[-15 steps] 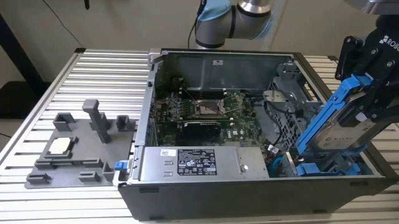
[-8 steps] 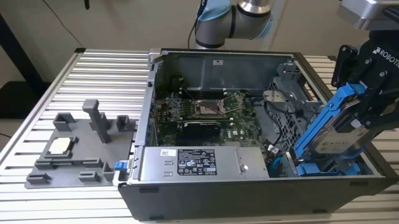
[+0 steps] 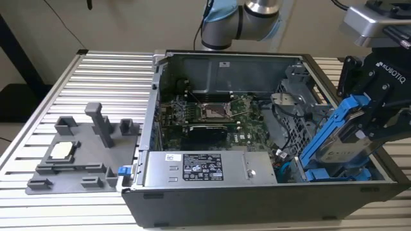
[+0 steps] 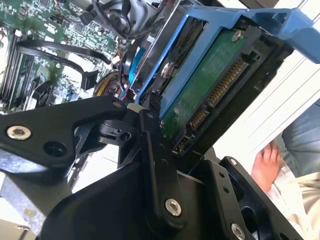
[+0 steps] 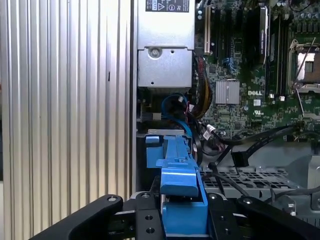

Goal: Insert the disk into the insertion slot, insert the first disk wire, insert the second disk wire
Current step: 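Insert the disk into the insertion slot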

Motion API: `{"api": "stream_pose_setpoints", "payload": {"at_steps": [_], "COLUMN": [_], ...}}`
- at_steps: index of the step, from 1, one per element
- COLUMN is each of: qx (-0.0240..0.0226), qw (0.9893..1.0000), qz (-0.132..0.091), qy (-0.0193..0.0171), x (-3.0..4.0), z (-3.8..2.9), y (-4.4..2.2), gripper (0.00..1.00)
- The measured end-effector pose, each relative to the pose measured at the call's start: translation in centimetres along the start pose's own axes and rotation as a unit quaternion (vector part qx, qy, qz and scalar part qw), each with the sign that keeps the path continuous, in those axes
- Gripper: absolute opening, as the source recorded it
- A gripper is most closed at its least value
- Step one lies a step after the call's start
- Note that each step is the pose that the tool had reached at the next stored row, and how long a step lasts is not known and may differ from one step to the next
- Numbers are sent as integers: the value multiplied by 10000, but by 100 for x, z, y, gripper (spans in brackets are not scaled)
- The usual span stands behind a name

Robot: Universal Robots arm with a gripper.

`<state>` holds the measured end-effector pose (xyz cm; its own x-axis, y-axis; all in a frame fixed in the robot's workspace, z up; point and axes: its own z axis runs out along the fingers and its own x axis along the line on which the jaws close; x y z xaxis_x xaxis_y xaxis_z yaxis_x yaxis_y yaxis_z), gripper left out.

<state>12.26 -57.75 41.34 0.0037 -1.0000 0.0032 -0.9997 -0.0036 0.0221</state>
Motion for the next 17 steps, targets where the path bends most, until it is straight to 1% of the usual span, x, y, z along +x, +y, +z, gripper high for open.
{"api": "stream_pose_setpoints", "payload": {"at_steps": [3,4,17], "qx": [1,0,0], "qw": [10000,10000,10000], "qz": [-2,-3,-26], "qy": [5,-1,2], "x": [-1,0,-1], "z": [51,73,307], "y": [-8,-11,-36], "gripper": [33,33,33]}}
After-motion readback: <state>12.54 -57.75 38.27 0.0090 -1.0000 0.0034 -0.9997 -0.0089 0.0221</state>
